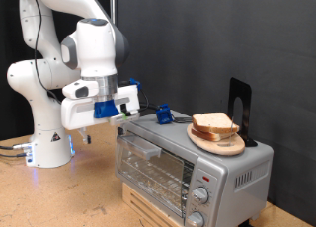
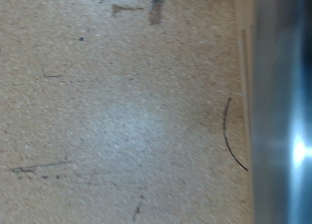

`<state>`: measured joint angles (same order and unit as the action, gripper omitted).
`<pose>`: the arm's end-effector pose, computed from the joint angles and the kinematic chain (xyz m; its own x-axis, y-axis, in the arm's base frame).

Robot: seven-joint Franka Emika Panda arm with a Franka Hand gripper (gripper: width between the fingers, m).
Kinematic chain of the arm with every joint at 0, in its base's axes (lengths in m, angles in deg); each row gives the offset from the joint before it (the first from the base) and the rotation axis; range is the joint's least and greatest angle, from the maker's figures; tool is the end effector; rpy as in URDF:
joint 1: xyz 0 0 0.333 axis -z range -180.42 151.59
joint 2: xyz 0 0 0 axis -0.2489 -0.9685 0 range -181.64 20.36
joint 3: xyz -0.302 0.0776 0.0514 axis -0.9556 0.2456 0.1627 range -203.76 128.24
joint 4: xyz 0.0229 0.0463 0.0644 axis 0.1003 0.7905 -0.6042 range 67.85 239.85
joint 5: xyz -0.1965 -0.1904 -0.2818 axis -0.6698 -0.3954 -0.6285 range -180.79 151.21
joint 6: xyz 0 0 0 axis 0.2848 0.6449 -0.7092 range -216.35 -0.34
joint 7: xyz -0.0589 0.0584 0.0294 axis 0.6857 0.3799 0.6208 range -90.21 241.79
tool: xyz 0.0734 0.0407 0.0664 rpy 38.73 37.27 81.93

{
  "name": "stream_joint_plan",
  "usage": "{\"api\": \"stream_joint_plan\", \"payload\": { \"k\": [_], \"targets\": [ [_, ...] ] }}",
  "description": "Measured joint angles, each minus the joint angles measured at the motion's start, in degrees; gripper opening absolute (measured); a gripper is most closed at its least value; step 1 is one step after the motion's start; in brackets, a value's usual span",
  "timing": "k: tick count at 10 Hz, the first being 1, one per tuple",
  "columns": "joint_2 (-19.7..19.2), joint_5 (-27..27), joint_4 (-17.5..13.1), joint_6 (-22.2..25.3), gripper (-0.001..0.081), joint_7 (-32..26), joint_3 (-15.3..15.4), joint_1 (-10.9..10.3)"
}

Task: Make a piece of toast with the oven

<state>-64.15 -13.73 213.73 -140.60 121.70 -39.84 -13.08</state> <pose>0.4230 -0.0248 0.3580 0.6396 -0.7668 0.0537 -0.7617 -0.6417 -0.0896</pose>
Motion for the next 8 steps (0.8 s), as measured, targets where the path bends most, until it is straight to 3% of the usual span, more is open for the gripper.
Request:
{"api": "stream_joint_plan", "payload": {
  "k": [6,8],
  "targets": [
    [-3.38,-4.52,2.02,-3.54,0.0809,-0.56,-1.77,3.26],
    [-4.26,-3.47,1.97,-5.04,0.0809,-1.57,-2.45,3.39]
  ]
}}
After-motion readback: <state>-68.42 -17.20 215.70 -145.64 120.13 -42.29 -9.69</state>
